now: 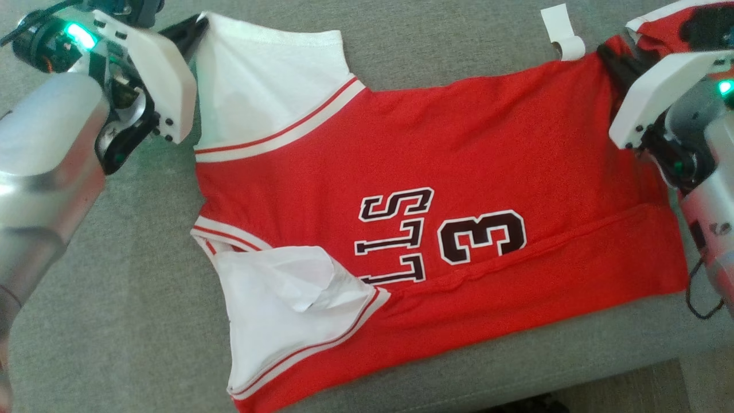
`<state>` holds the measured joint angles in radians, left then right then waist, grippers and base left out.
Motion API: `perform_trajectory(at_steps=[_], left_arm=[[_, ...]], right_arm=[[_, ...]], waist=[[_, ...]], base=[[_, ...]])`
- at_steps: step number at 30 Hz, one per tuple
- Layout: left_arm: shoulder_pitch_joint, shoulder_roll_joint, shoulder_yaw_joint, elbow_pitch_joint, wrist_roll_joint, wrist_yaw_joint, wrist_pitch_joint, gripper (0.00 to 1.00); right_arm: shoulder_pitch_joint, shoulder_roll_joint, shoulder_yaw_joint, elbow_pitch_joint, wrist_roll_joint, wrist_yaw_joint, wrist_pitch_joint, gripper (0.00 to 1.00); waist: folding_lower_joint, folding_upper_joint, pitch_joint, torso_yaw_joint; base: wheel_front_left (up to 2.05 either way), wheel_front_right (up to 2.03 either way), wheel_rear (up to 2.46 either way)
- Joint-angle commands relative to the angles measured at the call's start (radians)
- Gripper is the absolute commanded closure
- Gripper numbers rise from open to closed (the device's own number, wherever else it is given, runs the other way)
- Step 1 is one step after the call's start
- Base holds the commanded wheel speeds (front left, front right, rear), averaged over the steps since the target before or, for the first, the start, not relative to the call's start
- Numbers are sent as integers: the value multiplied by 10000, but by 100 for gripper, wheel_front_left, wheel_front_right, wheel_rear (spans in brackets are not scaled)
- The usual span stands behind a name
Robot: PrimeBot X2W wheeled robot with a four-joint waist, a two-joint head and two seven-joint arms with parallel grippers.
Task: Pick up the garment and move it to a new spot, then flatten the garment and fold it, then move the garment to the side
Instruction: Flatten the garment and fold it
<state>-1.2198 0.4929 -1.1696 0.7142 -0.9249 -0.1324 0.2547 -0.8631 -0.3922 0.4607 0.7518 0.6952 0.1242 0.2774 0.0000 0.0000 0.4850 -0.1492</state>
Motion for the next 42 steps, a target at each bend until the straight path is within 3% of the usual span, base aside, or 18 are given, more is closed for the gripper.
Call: perform_trajectory(at_steps=[1,13,22,35,42], left_arm=[[-673,264,261,-10,-18,17,-287,100],[-1552,-222,196,903,578,17,-3117,100],[-1693,-490,18,1098,456,17,-4386,100],[166,-170,-156,-417,577,101,-5145,100],[2058,365,566,-2463,845,462,-5162,100]], right_arm=[[-296,-193,85,-170,45,65,-271,100],[-1077,-511,4,64,811,65,-1126,100],[-985,-1120,-75,-54,1339,65,-1498,100],[1332,-2032,-155,-754,2504,65,-1965,100],[2670,-2358,-313,-1099,2765,65,-2150,100]], waist=[[0,0,12,54],[0,0,-140,587],[0,0,-341,1028],[0,0,-1570,1805],[0,0,-2156,2061]], base=[[0,0,0],[0,0,0],[0,0,0],[0,0,0],[0,0,0]])
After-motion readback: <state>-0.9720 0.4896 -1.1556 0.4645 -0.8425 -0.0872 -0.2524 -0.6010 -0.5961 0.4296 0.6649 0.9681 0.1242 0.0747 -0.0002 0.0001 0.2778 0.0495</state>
